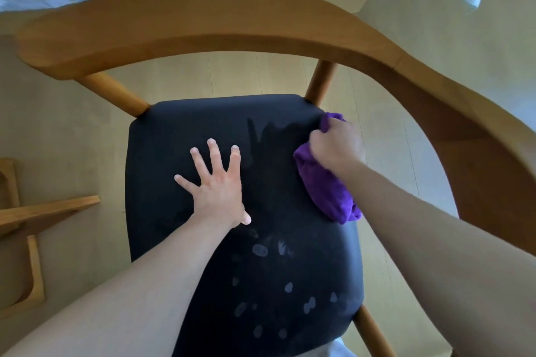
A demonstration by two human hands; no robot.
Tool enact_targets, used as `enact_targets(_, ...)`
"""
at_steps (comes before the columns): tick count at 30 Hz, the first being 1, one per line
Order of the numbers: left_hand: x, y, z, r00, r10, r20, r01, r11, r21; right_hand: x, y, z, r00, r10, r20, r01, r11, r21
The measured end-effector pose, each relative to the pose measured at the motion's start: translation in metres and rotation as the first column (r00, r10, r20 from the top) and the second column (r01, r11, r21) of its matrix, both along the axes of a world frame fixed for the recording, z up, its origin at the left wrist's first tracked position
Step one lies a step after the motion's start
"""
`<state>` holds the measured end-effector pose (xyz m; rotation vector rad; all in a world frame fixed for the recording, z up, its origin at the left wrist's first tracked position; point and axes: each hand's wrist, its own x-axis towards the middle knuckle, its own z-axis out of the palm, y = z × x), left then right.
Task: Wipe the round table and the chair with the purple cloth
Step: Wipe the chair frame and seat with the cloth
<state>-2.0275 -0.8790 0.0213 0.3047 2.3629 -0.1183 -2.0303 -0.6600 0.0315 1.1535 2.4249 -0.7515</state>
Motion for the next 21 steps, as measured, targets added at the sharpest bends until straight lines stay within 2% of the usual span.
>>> enact_targets(1,0.000,-0.001,-0.001,1.000,-0.004,-0.001,0.004,1.000,0.000,0.001,-0.017,0.004,0.972,0.234,0.002,-0.233,0.971,0.046)
enact_targets(3,0.000,-0.002,-0.001,1.000,0.003,0.006,-0.003,1.000,0.009,0.007,-0.052,0.011,0.777,0.629,0.007,-0.627,0.774,0.085)
enact_targets(4,0.001,-0.003,0.000,1.000,0.009,0.009,-0.009,1.000,0.014,0.012,-0.062,0.012,0.681,0.732,-0.007,-0.730,0.680,0.073)
enact_targets(5,0.001,-0.004,0.001,1.000,0.011,0.010,-0.011,1.000,0.018,0.016,-0.064,0.012,0.651,0.758,-0.031,-0.754,0.651,0.085)
enact_targets(6,0.001,-0.004,0.001,1.000,0.011,0.011,-0.011,1.000,0.021,0.017,-0.058,0.013,0.715,0.697,-0.063,-0.689,0.717,0.104)
enact_targets(7,0.001,-0.004,0.000,1.000,0.011,0.010,-0.012,1.000,0.025,0.015,-0.047,0.009,0.823,0.558,-0.104,-0.545,0.828,0.129)
enact_targets(8,0.001,-0.004,-0.001,1.000,0.012,0.004,-0.012,1.000,0.026,0.011,-0.032,0.004,0.922,0.362,-0.139,-0.346,0.930,0.123)
enact_targets(9,0.001,-0.004,-0.001,1.000,0.012,-0.002,-0.012,1.000,0.026,0.004,-0.013,0.000,0.982,0.125,-0.144,-0.116,0.991,0.073)
enact_targets(10,0.001,-0.003,-0.002,1.000,0.009,-0.005,-0.009,1.000,0.025,-0.004,0.003,-0.001,0.990,-0.095,-0.109,0.094,0.995,-0.015)
enact_targets(11,0.002,-0.003,-0.002,1.000,0.006,-0.008,-0.006,1.000,0.023,-0.013,0.015,-0.002,0.974,-0.224,-0.044,0.219,0.971,-0.094)
enact_targets(12,0.002,-0.002,-0.002,1.000,0.005,-0.010,-0.005,1.000,0.022,-0.021,0.019,-0.001,0.970,-0.244,0.022,0.245,0.962,-0.124)
enact_targets(13,0.002,-0.002,-0.003,1.000,0.007,-0.012,-0.007,1.000,0.023,-0.027,0.015,0.000,0.983,-0.172,0.070,0.178,0.979,-0.102)
enact_targets(14,0.002,-0.002,-0.004,1.000,0.009,-0.012,-0.008,1.000,0.024,-0.029,0.006,0.002,0.996,-0.038,0.075,0.042,0.998,-0.050)
enact_targets(16,0.001,-0.002,-0.004,1.000,0.009,-0.012,-0.009,1.000,0.026,-0.023,-0.024,0.007,0.967,0.255,0.005,-0.255,0.966,0.044)
enact_targets(19,0.002,-0.004,-0.003,1.000,0.016,-0.006,-0.016,0.999,0.035,0.003,-0.061,0.012,0.775,0.625,-0.096,-0.630,0.776,-0.036)
enact_targets(20,0.003,-0.005,-0.003,1.000,0.016,-0.006,-0.015,0.999,0.037,0.011,-0.060,0.011,0.732,0.672,-0.112,-0.679,0.734,-0.035)
enact_targets(21,0.003,-0.006,-0.003,1.000,0.016,-0.004,-0.016,0.999,0.039,0.013,-0.053,0.010,0.761,0.636,-0.128,-0.641,0.767,0.002)
